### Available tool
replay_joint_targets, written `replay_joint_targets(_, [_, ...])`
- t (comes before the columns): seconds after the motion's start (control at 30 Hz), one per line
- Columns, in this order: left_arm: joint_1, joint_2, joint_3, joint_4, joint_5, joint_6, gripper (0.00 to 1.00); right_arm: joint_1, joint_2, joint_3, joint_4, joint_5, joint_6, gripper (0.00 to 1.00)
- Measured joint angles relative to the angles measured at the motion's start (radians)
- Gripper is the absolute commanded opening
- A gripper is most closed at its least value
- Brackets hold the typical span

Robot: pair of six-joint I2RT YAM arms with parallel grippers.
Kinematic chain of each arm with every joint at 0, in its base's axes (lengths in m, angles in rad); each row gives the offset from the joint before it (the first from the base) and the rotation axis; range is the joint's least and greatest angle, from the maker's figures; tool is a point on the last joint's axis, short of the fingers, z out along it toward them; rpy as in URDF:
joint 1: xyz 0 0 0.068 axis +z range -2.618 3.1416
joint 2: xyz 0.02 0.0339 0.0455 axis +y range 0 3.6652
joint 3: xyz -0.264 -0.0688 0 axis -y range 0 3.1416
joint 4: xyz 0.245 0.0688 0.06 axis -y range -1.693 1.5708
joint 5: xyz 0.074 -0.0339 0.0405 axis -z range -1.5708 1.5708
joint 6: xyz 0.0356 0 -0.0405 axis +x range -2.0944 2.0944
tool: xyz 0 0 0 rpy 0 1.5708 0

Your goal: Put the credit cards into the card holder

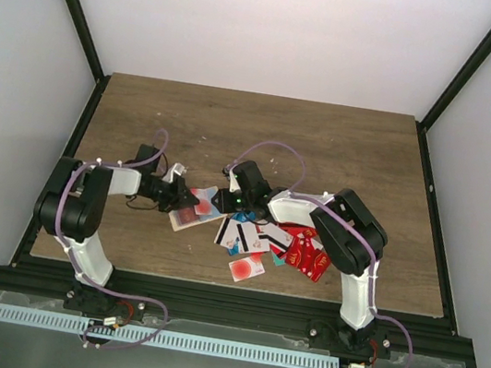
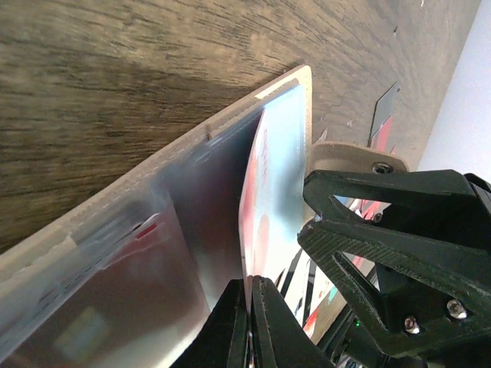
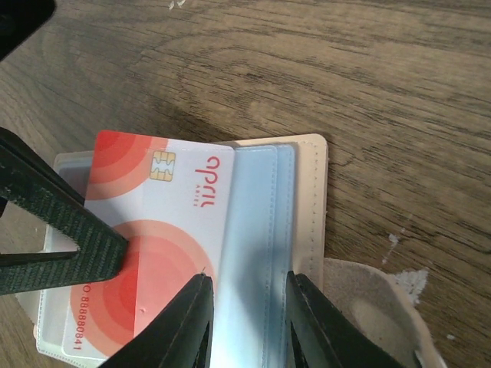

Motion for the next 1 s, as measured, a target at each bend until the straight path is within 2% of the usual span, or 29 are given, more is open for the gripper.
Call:
replay_joint_targets(0.4, [-0.039,0.043,0.012,0.06,-0.004,-0.024,0.05,-0.007,0.0,-0.012,0.024,-0.027,-0.001,0.29])
replay_joint_targets(0.67, [-0.064,0.045,0.016,0.048,-0.058,-0.023,0.19,-0.005,-0.026,-0.012,-0.025,-0.034,-0.008,0.3])
replay_joint_targets(1.0, [-0.071,-0.002,0.045,-0.044,-0.134,0.006,0.36,0.001,-0.182,-0.034,-0.089,-0.028,-0.01,0.32])
